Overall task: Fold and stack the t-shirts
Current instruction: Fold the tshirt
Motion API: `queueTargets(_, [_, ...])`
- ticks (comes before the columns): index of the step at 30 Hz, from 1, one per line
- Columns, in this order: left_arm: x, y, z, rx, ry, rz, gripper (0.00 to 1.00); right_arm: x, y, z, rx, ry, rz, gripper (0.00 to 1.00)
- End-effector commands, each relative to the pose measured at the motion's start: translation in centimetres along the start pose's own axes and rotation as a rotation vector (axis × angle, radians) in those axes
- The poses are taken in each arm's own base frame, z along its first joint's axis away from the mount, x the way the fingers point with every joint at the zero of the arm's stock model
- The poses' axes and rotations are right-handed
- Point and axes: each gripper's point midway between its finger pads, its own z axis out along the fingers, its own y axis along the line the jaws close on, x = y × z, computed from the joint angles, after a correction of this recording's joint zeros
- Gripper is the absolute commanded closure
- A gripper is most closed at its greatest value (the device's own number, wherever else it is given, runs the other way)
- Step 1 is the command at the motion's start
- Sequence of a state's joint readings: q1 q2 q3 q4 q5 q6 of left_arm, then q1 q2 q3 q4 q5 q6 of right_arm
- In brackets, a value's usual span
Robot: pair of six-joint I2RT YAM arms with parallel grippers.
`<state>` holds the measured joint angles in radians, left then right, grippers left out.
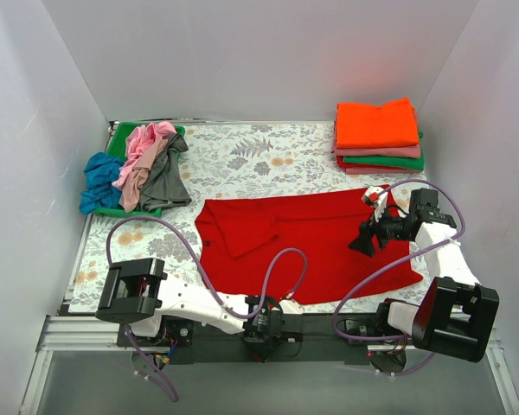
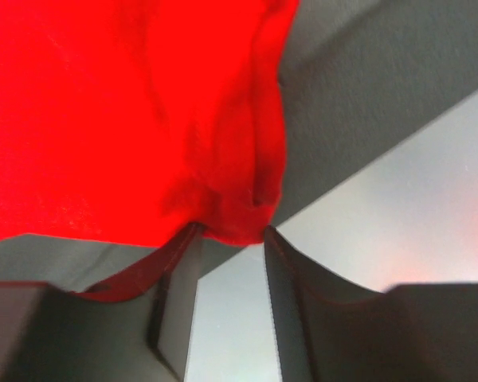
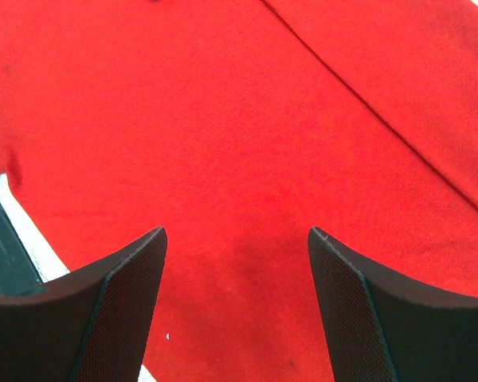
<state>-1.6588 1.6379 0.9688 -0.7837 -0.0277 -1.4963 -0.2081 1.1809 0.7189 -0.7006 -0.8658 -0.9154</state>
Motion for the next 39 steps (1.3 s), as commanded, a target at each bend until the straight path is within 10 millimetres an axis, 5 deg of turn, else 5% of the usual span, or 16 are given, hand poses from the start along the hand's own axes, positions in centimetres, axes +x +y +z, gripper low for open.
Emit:
queueTargets(1, [-1.2,0.5,-0.4,-0.056,-0.054,-0.019,0.67,-0.2,-0.1,0.1,-0.003,-0.015,0.004,0.22])
queueTargets(9, [-0.5,0.8,0.3,-0.069,-0.021,-0.018,0.71,-0.3,-0.2,0.1,-0.001,-0.013,0.003,0.22])
queueTargets(15, [-0.1,1.0,0.3,-0.060,-0.013,-0.012,0.95,-0.2,-0.1,0.0,0.001,-0.010,0.009,0.22])
queueTargets(19, [-0.3,0.8,-0.4,-0.034,-0.033,-0.015,1.00,-0.3,-0.4,-0.3,0.024,0.002,-0.003,0.22])
queueTargets(24, [-1.0,0.4,-2.8,0.047,-0.111,-0.044,1.00,0.6,-3.5,-2.6,0.185,0.154,-0.057,0.21])
queueTargets(32, [-2.3,1.3,-4.6,0.142,-0.194,-0.125,1.00,5.7,-6.0,-8.6,0.345,0.438,0.095,0.23])
queueTargets(39, [-3.3,2.0,-6.1,0.170,-0.231,-0.150,1.00,11.5,-5.9,-12.8,0.449,0.572,0.195,0.24])
